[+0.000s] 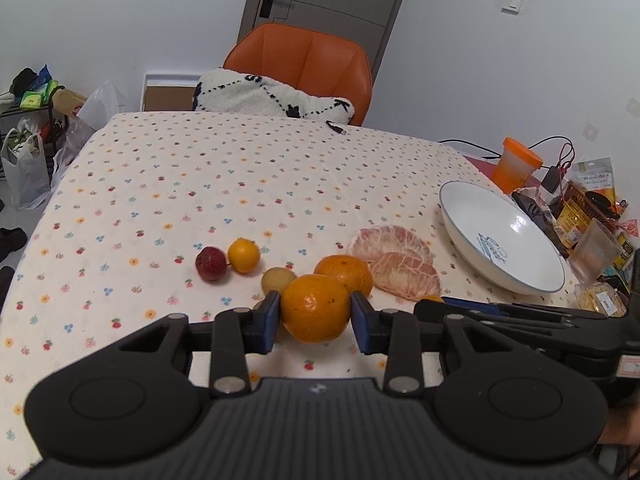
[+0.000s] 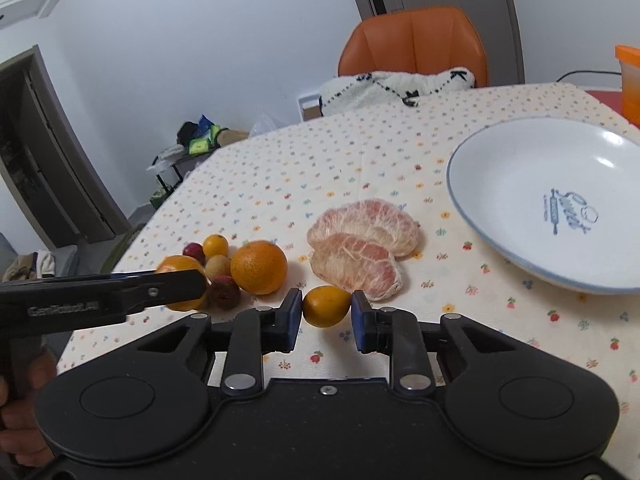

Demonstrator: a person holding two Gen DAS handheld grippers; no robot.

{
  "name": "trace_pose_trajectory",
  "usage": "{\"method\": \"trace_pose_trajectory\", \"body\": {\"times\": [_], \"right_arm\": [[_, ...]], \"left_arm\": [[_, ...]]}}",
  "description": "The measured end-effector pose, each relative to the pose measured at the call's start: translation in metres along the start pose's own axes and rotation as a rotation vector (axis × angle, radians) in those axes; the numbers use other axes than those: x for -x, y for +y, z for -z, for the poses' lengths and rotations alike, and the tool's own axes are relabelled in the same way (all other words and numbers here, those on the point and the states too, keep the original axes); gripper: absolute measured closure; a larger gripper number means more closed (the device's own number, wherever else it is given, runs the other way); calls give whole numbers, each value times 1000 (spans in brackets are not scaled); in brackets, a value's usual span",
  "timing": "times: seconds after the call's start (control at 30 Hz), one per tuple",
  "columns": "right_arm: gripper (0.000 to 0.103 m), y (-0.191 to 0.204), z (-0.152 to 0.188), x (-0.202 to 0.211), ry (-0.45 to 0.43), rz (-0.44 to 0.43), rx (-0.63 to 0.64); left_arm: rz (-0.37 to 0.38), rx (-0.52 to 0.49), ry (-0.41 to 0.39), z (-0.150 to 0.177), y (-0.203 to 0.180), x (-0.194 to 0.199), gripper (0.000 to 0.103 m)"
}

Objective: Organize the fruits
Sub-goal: 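Close the right gripper on the small yellow tangerine while the left gripper grasps an orange, then carry both fruits to the white plate and open both grippers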

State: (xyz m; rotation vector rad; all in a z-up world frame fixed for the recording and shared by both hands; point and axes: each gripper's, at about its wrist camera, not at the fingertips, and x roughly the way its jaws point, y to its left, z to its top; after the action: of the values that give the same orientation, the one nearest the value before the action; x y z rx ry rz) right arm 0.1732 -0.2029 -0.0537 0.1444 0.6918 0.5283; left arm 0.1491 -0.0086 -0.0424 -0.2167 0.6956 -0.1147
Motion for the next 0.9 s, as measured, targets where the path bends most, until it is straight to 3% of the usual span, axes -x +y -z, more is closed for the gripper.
{"method": "trace_pose_trajectory", "body": {"times": [0.53,0.9], "right_arm": [[78,-21,-12,32,-108,43,-10],[78,-53,-15,53,-171,118,-70]], "left_arm": [[56,-51,-23,-17,-36,-22,67],[91,-83,-23,-27,-68,-37,67]]}}
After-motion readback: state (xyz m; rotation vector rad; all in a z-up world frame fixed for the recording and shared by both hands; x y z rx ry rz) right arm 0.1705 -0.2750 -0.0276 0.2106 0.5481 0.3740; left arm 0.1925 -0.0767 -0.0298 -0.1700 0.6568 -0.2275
